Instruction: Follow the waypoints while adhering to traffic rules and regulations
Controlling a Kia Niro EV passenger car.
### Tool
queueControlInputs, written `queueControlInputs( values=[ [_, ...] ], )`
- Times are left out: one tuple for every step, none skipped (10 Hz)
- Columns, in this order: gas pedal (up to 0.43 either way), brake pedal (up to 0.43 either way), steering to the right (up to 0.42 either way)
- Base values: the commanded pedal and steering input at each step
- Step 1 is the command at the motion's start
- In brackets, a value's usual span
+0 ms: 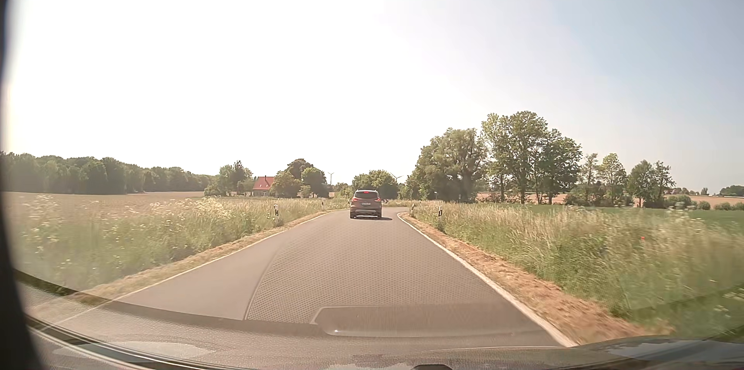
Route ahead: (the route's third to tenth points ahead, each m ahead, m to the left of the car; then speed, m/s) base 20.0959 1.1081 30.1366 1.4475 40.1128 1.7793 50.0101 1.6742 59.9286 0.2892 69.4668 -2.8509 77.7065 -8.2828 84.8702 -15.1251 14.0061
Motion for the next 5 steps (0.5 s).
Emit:
queueControlInputs(
  values=[
    [0.059, 0.0, -0.016],
    [0.059, 0.0, -0.016],
    [0.059, 0.0, -0.016],
    [0.059, 0.0, -0.016],
    [0.047, 0.0, -0.017]
  ],
)
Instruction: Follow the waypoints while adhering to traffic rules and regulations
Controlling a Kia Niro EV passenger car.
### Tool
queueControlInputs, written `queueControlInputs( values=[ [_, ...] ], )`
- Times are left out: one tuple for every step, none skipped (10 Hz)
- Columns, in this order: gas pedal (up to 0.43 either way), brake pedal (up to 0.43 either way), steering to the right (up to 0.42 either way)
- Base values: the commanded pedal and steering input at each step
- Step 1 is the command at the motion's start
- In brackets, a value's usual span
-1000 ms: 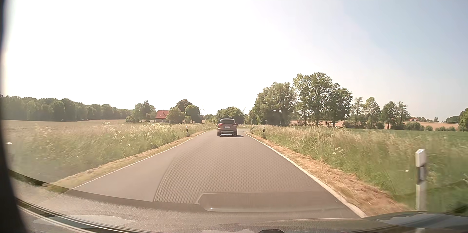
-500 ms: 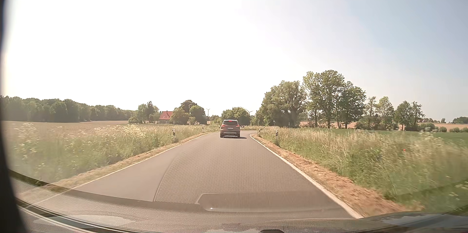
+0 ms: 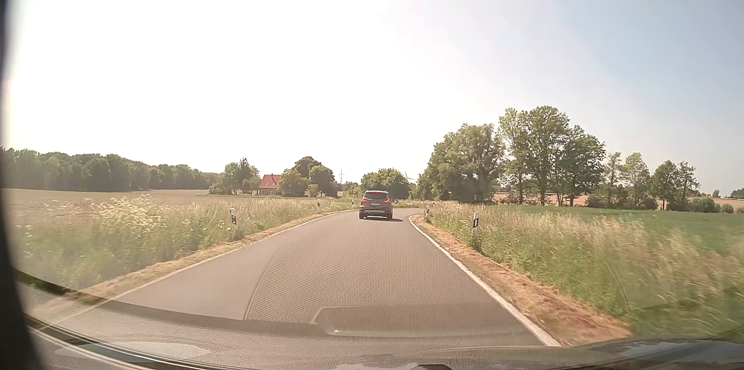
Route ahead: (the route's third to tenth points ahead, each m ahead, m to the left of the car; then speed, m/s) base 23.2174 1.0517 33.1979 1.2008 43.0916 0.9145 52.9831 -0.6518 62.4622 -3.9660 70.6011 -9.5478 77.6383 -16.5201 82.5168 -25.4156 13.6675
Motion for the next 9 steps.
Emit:
queueControlInputs(
  values=[
    [0.047, 0.0, -0.016],
    [0.047, 0.0, -0.017],
    [0.047, 0.0, -0.016],
    [0.047, 0.0, -0.017],
    [0.047, 0.0, -0.016],
    [0.047, 0.0, -0.013],
    [0.047, 0.0, -0.009],
    [0.047, 0.0, -0.006],
    [0.047, 0.0, -0.005]
  ],
)
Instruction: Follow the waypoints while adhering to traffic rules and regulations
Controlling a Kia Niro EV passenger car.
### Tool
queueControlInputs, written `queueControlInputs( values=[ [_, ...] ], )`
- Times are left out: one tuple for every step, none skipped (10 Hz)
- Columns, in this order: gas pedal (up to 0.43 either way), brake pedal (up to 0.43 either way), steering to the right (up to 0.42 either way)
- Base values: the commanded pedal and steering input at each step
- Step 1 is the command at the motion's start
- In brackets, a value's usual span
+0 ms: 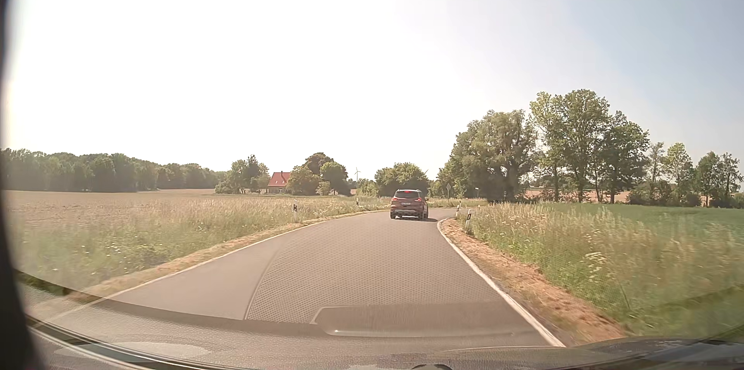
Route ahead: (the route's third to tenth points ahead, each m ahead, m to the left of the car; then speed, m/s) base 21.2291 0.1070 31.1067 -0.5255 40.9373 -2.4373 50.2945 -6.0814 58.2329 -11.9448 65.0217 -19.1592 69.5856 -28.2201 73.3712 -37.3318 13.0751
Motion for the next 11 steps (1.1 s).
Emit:
queueControlInputs(
  values=[
    [0.047, 0.0, -0.003],
    [0.047, 0.0, -0.002],
    [0.047, 0.0, 0.001],
    [0.039, 0.0, 0.005],
    [0.039, 0.0, 0.008],
    [0.059, 0.0, 0.009],
    [0.059, 0.0, 0.011],
    [0.059, 0.0, 0.012],
    [0.059, 0.0, 0.014],
    [0.059, 0.0, 0.015],
    [0.059, 0.0, 0.017]
  ],
)
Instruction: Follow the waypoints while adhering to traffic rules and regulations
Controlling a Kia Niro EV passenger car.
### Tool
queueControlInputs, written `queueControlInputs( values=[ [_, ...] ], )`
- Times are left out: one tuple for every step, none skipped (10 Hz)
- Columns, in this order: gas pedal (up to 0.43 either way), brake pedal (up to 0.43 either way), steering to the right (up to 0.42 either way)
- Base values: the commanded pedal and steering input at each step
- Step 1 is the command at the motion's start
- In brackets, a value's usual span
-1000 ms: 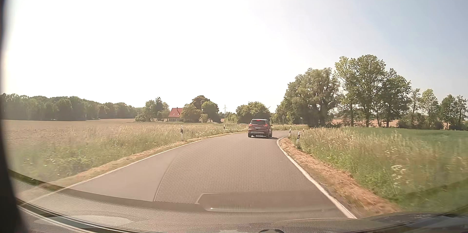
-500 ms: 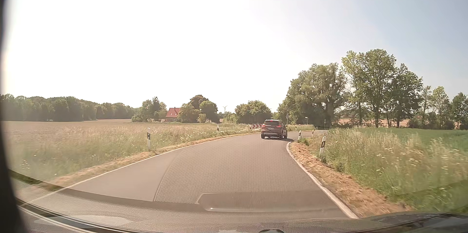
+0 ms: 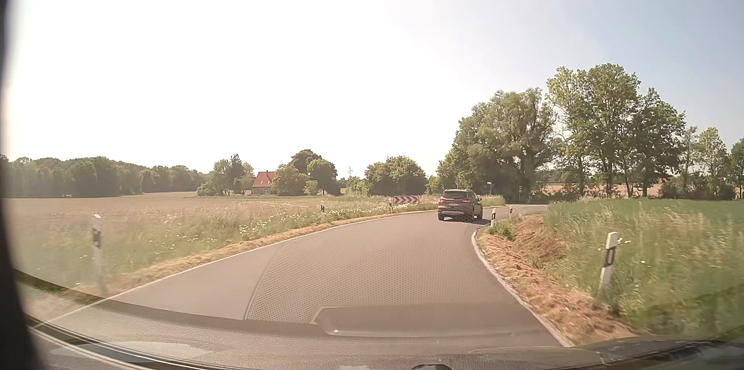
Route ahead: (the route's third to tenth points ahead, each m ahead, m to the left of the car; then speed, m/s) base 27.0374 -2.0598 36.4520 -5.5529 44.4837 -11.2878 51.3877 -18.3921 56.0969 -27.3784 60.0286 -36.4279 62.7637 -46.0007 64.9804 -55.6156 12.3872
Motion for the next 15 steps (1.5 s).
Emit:
queueControlInputs(
  values=[
    [0.047, 0.0, 0.022],
    [0.047, 0.0, 0.028],
    [0.047, 0.0, 0.034],
    [0.047, 0.0, 0.039],
    [0.047, 0.0, 0.044],
    [0.047, 0.0, 0.05],
    [0.059, 0.0, 0.053],
    [0.067, 0.0, 0.053],
    [0.079, 0.0, 0.056],
    [0.079, 0.0, 0.06],
    [0.087, 0.0, 0.064],
    [0.087, 0.0, 0.068],
    [0.087, 0.0, 0.072],
    [0.087, 0.0, 0.072],
    [0.087, 0.0, 0.073]
  ],
)
